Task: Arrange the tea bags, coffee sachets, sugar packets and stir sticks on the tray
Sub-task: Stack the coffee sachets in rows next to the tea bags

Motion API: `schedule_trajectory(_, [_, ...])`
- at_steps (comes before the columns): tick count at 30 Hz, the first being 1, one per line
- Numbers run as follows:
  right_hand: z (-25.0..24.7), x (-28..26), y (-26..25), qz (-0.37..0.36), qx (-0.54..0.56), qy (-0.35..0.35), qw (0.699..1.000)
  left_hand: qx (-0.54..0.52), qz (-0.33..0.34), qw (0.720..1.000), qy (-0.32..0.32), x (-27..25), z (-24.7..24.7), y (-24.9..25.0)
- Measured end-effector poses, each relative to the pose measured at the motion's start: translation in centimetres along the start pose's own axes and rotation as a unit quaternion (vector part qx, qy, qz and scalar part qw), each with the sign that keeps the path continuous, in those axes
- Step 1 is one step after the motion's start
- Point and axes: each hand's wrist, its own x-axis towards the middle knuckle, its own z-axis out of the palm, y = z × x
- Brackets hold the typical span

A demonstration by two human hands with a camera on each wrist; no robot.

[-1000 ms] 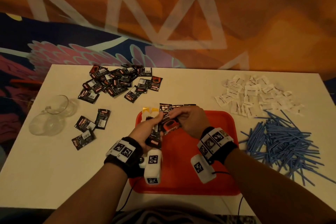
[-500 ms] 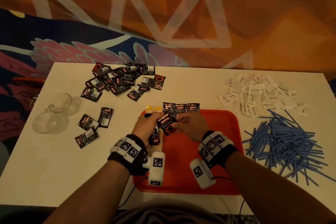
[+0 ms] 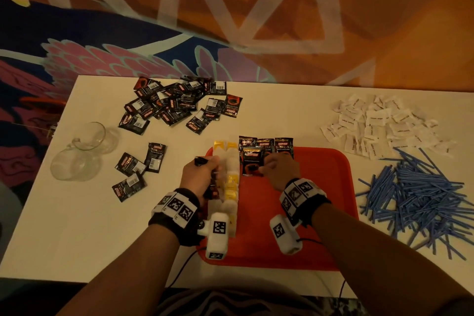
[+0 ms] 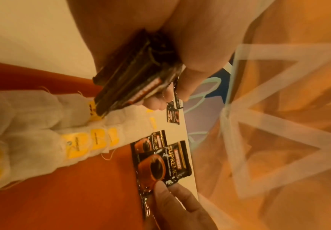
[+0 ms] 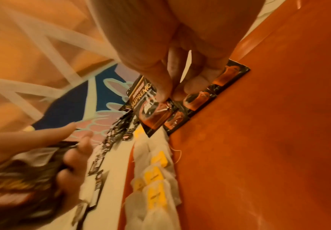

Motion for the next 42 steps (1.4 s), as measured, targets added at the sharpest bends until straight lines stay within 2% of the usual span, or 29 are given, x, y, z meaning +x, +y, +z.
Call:
schedule_trajectory(5, [1.4, 3.0, -0.3, 0.068, 0.026, 0.013, 0.997, -0.023, -0.02, 0.999, -0.01, 0.3, -2.2, -0.7])
schedule_trajectory(12, [3.0, 5.3, -0.6, 0.098, -0.002, 0.015, 0.995, -0.068, -0.047, 0.997, 0.0, 0.8, -4.2, -1.1])
schedule_trajectory(18, [3.5, 5.7, -0.4, 0.119, 0.018, 0.043, 0.992, -0.088, -0.056, 0.995, -0.008, 1.0, -4.6, -1.3])
schedule_trajectory(26, [3.3, 5.7, -0.1, 0.111, 0.04, 0.055, 0.992, -0.096, -0.071, 0.992, -0.04, 0.7, -4.0, -1.6])
schedule_trajectory(31, [2.7, 5.1, 0.2, 0.081, 0.018, 0.043, 0.996, -0.117, -0.082, 0.988, -0.061, 0.6, -3.5, -1.6])
schedule_trajectory(35, [1.9, 4.5, 0.7, 0.059, 0.019, 0.06, 0.996, -0.125, -0.085, 0.985, -0.088, 0.2, -3.0, -1.4])
schedule_trajectory(37, [1.5, 3.9, 1.1, 0.046, 0.026, 0.071, 0.996, -0.049, -0.045, 0.995, -0.075, 0.0, -2.5, -1.2])
schedule_trajectory(38, [1.4, 3.6, 1.3, 0.037, 0.021, 0.072, 0.996, 0.033, -0.003, 0.998, -0.059, 0.0, -2.2, -1.2])
schedule_trajectory(39, [1.3, 3.3, 1.7, 0.026, 0.005, 0.072, 0.997, 0.139, 0.056, 0.988, -0.042, 0.1, -1.8, -1.1])
schedule_trajectory(40, [1.2, 3.0, 2.0, 0.014, -0.013, 0.07, 0.997, 0.247, 0.119, 0.961, -0.038, 0.3, -1.4, -1.1])
schedule_trajectory(42, [1.1, 2.6, 2.7, -0.004, -0.038, 0.069, 0.997, 0.43, 0.207, 0.876, -0.072, 0.4, -0.3, -0.7])
